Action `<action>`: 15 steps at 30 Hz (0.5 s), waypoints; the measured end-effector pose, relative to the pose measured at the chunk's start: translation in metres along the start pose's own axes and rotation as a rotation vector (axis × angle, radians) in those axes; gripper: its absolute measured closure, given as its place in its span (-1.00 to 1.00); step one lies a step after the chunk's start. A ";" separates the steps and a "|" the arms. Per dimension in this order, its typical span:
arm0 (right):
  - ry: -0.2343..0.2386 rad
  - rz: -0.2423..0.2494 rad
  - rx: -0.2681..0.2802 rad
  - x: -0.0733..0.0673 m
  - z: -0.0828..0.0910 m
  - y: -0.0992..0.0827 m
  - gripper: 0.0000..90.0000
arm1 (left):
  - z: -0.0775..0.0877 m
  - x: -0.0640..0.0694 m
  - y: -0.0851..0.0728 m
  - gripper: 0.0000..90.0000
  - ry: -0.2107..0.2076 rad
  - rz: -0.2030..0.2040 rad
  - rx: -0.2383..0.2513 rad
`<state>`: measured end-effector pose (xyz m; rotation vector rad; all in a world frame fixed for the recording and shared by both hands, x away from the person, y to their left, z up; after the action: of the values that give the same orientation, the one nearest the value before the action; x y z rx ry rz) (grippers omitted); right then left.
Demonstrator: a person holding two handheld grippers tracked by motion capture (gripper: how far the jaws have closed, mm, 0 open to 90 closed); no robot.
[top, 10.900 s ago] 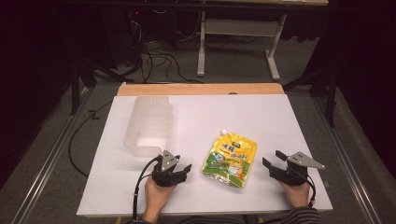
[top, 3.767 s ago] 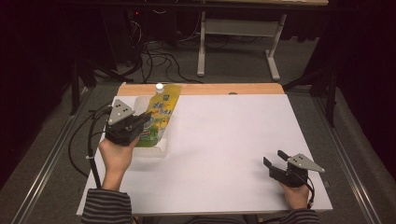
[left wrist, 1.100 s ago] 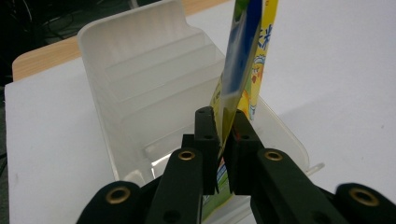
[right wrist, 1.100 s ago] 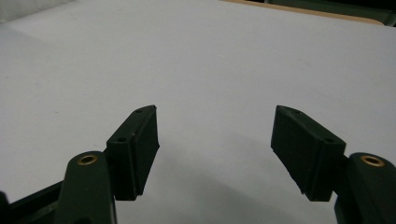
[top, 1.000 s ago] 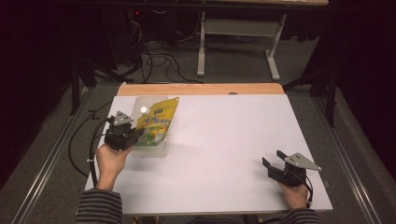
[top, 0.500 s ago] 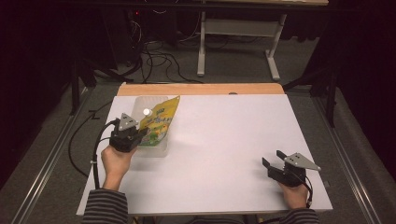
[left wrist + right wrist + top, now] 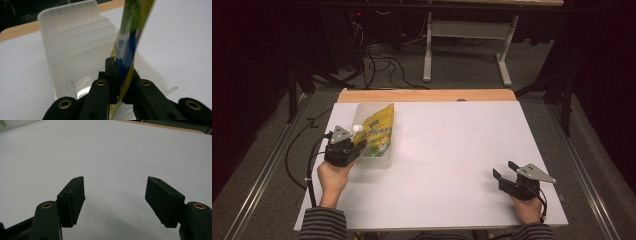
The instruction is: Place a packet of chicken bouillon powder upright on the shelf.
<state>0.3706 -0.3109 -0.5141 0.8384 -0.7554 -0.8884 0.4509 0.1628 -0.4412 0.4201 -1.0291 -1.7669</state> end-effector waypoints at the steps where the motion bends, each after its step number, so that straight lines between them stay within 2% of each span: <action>1: 0.000 -0.004 -0.002 -0.001 0.000 0.000 -0.28 | 0.001 -0.001 -0.002 0.90 0.000 0.001 -0.003; 4: -0.003 0.008 0.002 0.000 0.000 0.000 -0.28 | 0.002 -0.003 -0.004 0.88 -0.002 0.016 0.004; 9: -0.001 -0.003 -0.003 0.000 0.000 0.000 -0.28 | 0.004 -0.006 -0.007 0.78 -0.010 0.032 0.013; 10: -0.002 0.002 -0.003 -0.001 0.000 0.000 -0.28 | 0.006 -0.006 -0.006 0.66 -0.032 0.062 0.032; 12: -0.003 0.002 -0.004 -0.001 0.000 0.000 -0.28 | 0.007 -0.007 -0.005 0.62 -0.023 0.074 0.038; 15: -0.002 -0.002 -0.004 0.000 0.000 0.000 -0.28 | 0.009 -0.008 -0.004 0.54 -0.016 0.070 0.042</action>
<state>0.3704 -0.3106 -0.5144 0.8353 -0.7543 -0.8920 0.4458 0.1742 -0.4411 0.3920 -1.0808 -1.6911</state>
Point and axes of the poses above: each handheld gripper's, and its own axes: z roughly backward along the jaws, y roughly out of its top, x roughly to its right, the point moved 8 cm from there along -z, roughly forward along the jaws, and after that the axes turned 12 degrees about z, right-handed, at the moved point
